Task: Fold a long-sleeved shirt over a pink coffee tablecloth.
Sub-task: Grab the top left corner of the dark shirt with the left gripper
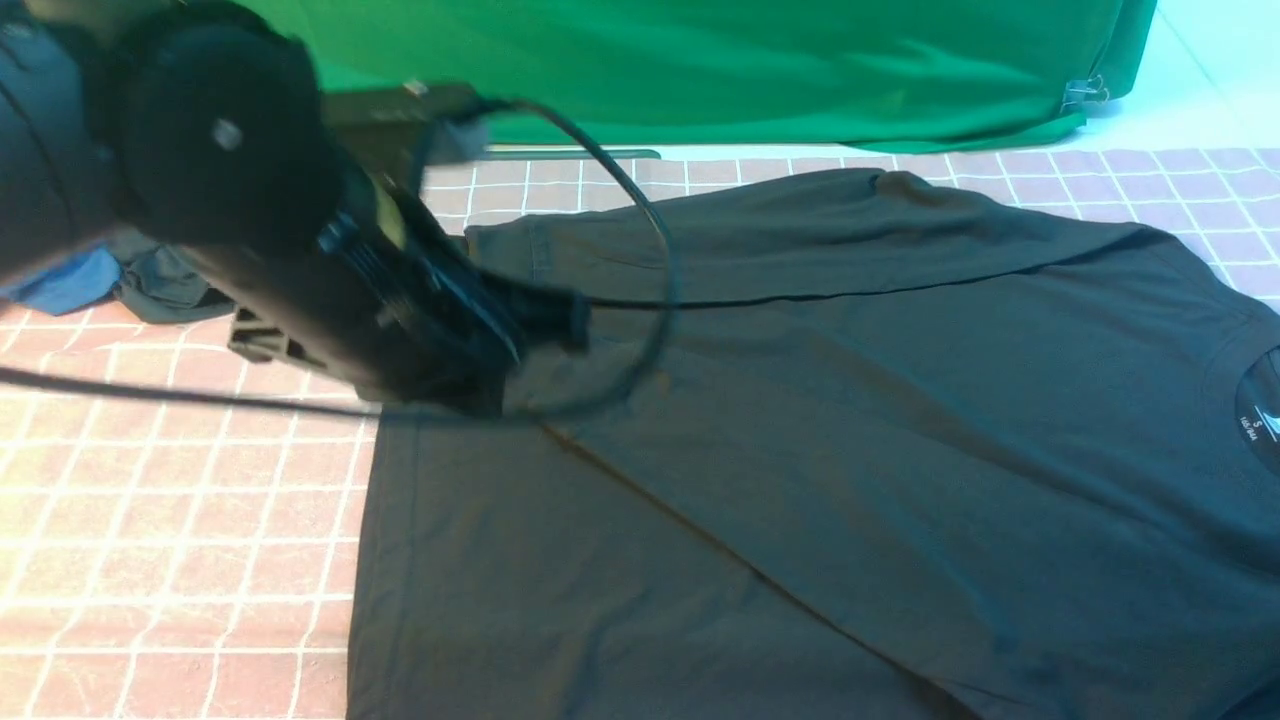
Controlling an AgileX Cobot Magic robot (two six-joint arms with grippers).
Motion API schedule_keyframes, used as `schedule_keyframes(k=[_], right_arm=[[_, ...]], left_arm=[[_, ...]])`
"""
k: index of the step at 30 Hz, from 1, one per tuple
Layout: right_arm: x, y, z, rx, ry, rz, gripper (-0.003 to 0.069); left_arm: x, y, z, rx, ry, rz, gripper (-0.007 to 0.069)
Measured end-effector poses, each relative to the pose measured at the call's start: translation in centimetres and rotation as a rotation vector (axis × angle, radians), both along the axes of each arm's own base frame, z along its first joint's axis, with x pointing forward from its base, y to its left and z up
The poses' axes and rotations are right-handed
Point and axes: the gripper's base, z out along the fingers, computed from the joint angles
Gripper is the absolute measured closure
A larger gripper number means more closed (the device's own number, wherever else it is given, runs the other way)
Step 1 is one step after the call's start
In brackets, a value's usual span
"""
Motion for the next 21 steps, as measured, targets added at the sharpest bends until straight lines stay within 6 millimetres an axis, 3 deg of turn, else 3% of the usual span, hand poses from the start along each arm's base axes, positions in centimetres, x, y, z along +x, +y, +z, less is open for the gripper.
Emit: schedule_keyframes(k=[3, 8, 13, 17, 21], right_arm=[[-0.1, 1.1, 0.6, 0.009, 0.002, 0.017, 0.0207], [-0.2, 5.0, 3.8, 0.022, -0.150, 0.142, 0.0355], [-0.8, 8.4, 7.0, 0.072, -0.353, 0.266, 0.0485], [-1.8, 10.8, 9.0, 0.155, -0.472, 0.351, 0.0580], [-2.2, 11.5, 9.6, 0.179, -0.495, 0.367, 0.0596]], left_arm=[[2.3, 1.7, -0.3, -0.078, 0.002, 0.103, 0.0611], [8.6, 5.5, -2.5, -0.116, -0.004, 0.234, 0.0611], [13.5, 6.4, -5.1, -0.068, -0.013, 0.245, 0.0599], [17.2, 6.2, -7.4, -0.031, -0.017, 0.231, 0.0501], [19.3, 6.0, -9.0, -0.007, -0.026, 0.216, 0.0386]])
